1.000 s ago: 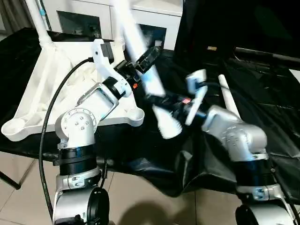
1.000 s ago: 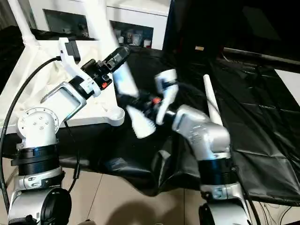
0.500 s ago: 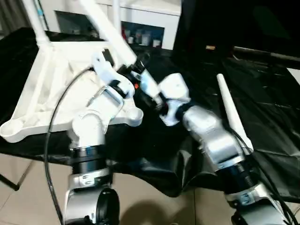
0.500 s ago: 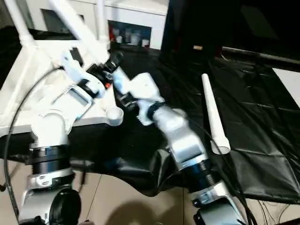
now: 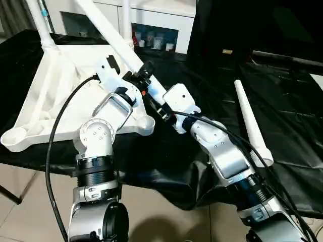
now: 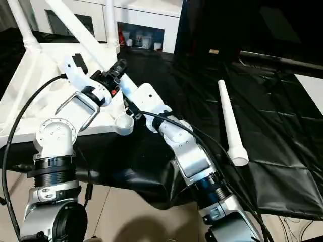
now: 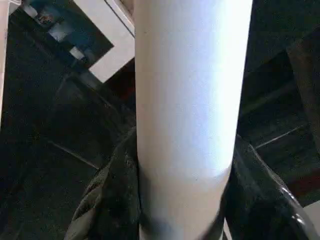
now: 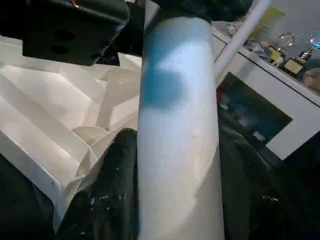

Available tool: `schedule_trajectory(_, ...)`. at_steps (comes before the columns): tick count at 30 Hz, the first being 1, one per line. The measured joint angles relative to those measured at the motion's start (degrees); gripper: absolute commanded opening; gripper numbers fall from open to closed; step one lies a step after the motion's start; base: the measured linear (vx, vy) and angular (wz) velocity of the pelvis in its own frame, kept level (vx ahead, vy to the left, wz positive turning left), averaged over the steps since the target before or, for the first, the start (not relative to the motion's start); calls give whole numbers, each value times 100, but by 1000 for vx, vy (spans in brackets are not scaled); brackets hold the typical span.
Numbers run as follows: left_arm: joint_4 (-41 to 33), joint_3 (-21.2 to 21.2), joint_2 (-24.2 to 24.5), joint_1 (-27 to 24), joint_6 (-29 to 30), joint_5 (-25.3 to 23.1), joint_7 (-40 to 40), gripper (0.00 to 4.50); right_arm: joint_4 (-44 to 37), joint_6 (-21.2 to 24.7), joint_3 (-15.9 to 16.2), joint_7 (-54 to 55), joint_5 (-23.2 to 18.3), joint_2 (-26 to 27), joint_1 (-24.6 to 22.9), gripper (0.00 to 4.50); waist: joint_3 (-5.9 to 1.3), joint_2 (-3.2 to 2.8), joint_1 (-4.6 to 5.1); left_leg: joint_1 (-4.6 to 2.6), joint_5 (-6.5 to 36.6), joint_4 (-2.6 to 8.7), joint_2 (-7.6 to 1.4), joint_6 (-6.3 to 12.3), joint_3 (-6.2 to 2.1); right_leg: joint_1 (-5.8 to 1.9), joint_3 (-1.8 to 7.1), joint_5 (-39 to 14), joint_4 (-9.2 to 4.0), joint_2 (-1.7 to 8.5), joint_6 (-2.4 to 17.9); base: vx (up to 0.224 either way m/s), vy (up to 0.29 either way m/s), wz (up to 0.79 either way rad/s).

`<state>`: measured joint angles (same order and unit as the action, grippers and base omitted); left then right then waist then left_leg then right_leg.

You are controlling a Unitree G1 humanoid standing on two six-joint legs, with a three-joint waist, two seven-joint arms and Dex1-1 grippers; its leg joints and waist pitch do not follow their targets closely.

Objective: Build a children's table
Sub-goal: Pick table leg

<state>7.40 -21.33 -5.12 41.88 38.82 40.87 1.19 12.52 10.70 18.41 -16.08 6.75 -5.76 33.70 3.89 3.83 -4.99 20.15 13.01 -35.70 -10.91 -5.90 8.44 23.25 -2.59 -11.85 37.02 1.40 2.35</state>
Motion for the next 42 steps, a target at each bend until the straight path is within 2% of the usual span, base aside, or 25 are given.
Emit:
schedule_trajectory(3,0,13,20,10,-5,4,-53,183,34,-113,10,46,84,-7,1,183,3,-5,0,0,0,0,0,-1,0,0,0,1,0,0,0,0,0,0)
schedule_trajectory(4,0,23,36,11,-8,3,-80,183,76,-178,9,52,84,-4,7,218,4,-6,0,0,-1,0,0,-1,0,0,0,1,0,0,1,0,0,0)
schedule_trajectory(6,0,39,57,10,-8,3,-111,183,112,-240,1,45,69,-1,10,253,5,-8,0,-1,-1,0,0,-1,0,0,0,1,1,0,1,0,0,0)
schedule_trajectory(8,-2,59,118,10,20,3,-175,182,114,-247,-12,-34,21,28,10,259,9,-14,5,-2,-1,0,0,-2,0,0,0,2,1,0,1,0,0,0)
schedule_trajectory(9,-2,81,153,10,47,4,-216,182,114,-247,-23,-77,-11,28,10,281,10,-15,5,-2,-1,0,0,-1,0,0,0,2,1,0,2,0,0,0)
schedule_trajectory(11,-4,166,243,10,125,4,-343,182,119,-251,-50,-203,-72,6,11,295,10,-16,2,-2,-1,0,0,-1,0,0,0,2,1,0,2,0,0,0)
schedule_trajectory(13,-4,285,411,10,208,-1,-541,182,109,-213,-123,-486,-285,-25,14,303,12,-18,2,-3,-1,0,0,-1,0,0,0,3,2,0,2,0,0,0)
schedule_trajectory(15,-6,486,673,11,285,-32,-834,182,27,82,-292,-877,-714,-59,13,331,14,-22,1,-6,1,1,-1,3,0,0,0,3,1,0,3,0,0,0)
schedule_trajectory(17,-16,663,957,15,341,-107,-1168,182,-165,584,-543,-1303,-1232,-125,14,334,17,-27,1,-6,6,0,-1,14,0,0,0,4,1,0,5,0,0,0)
schedule_trajectory(18,-13,768,1152,32,400,-128,-1402,182,-289,1008,-665,-1606,-1586,-238,44,334,21,-33,-1,-8,5,-1,-1,16,-1,0,-1,4,3,-1,5,0,0,0)
schedule_trajectory(19,-13,942,1467,104,574,-125,-1764,182,-400,1627,-754,-2080,-2020,-569,159,334,28,-44,-12,-15,-1,-1,0,25,-3,1,-2,10,-1,0,4,0,0,0)
schedule_trajectory(20,-19,990,1618,173,649,-119,-1960,182,-451,1946,-864,-2344,-2221,-788,241,334,31,-48,-20,-15,-3,-1,1,29,-3,1,-2,12,-1,2,4,0,0,0)
schedule_trajectory(22,-47,1013,1830,296,756,-102,-2290,182,-549,2377,-1034,-2742,-2476,-1046,357,334,33,-53,-16,-6,-3,-1,0,27,0,-6,-1,11,1,1,7,0,0,0)
schedule_trajectory(25,-153,1254,2082,350,943,-17,-2788,182,-509,2936,-1079,-3293,-2754,-1427,497,334,39,-64,-19,-8,-4,0,-1,26,1,-8,-1,12,2,2,10,0,0,0)
schedule_trajectory(31,-264,1357,2211,349,1134,185,-3253,182,-489,3916,-1191,-3636,-3346,-1577,702,334,39,-64,-1,-9,-22,0,-4,-4,0,-7,-4,19,3,-1,20,0,0,0)
schedule_trajectory(36,-460,1385,2182,349,1270,455,-3560,182,-482,4419,-1248,-3842,-3661,-1571,941,334,39,-64,-30,-7,-24,0,-5,-8,0,-8,-5,19,2,0,20,0,0,0)
schedule_trajectory(42,-334,942,1929,350,1497,1124,-3732,182,-452,4916,-1333,-4057,-4078,-1524,1100,334,39,-64,-69,-4,-27,0,-5,-11,1,-8,-8,19,1,0,20,0,0,0)
